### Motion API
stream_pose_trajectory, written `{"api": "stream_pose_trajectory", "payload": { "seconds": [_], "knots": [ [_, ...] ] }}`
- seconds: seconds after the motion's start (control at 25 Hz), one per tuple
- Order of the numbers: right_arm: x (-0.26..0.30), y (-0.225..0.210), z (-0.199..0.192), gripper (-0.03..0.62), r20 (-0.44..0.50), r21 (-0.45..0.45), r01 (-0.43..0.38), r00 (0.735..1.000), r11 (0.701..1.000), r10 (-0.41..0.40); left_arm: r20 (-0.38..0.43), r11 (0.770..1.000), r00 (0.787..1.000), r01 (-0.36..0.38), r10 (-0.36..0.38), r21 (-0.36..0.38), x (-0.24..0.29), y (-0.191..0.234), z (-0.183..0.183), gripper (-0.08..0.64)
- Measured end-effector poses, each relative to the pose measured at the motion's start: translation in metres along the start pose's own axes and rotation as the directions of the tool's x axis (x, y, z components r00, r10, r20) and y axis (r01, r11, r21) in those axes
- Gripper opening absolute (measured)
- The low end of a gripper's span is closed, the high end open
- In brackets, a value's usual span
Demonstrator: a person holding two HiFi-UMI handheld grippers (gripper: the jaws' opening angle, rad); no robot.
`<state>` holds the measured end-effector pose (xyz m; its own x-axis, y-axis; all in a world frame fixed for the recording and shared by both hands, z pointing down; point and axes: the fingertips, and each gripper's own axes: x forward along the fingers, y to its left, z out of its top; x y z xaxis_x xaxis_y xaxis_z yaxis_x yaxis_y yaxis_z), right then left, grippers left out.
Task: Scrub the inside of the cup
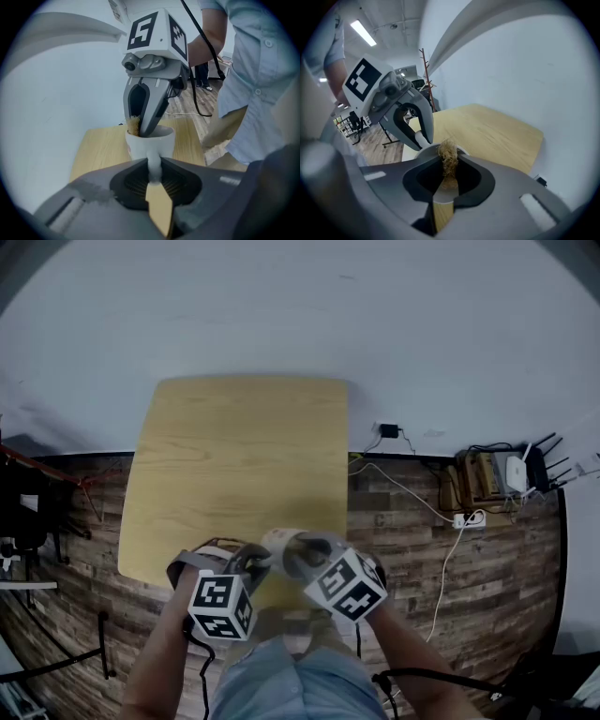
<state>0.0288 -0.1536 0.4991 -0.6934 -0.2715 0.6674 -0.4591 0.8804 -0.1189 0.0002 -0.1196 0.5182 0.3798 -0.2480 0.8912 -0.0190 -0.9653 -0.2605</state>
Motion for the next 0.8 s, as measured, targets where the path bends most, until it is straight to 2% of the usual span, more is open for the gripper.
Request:
{"api": "stream_pose_trajectory", "payload": {
  "seconds": [0.2, 0.4, 0.56, 0.8],
  "knots": [
    [-0.005, -0.006, -0.008, 0.055, -0.041, -0.071, 0.057, 0.997, 0.996, -0.06, 0.0, 1.0, 1.0, -0.006, 0.006, -0.003, -0.001, 0.0, 0.001, 0.071],
    [-0.007, -0.008, -0.024, 0.055, -0.087, -0.067, 0.065, 0.994, 0.996, -0.07, 0.013, 1.0, 1.0, 0.0, 0.001, -0.03, 0.0, 0.0, 0.003, 0.071],
    [-0.01, -0.004, -0.037, 0.054, -0.129, -0.049, 0.043, 0.99, 0.998, -0.049, 0.016, 0.999, 1.0, -0.002, 0.003, -0.036, 0.0, 0.0, 0.004, 0.07],
    [-0.012, 0.008, -0.046, 0.054, -0.18, 0.018, -0.038, 0.983, 0.999, 0.041, 0.0, 0.999, 1.0, -0.019, 0.019, -0.033, 0.001, 0.002, 0.006, 0.069]
  ]
}}
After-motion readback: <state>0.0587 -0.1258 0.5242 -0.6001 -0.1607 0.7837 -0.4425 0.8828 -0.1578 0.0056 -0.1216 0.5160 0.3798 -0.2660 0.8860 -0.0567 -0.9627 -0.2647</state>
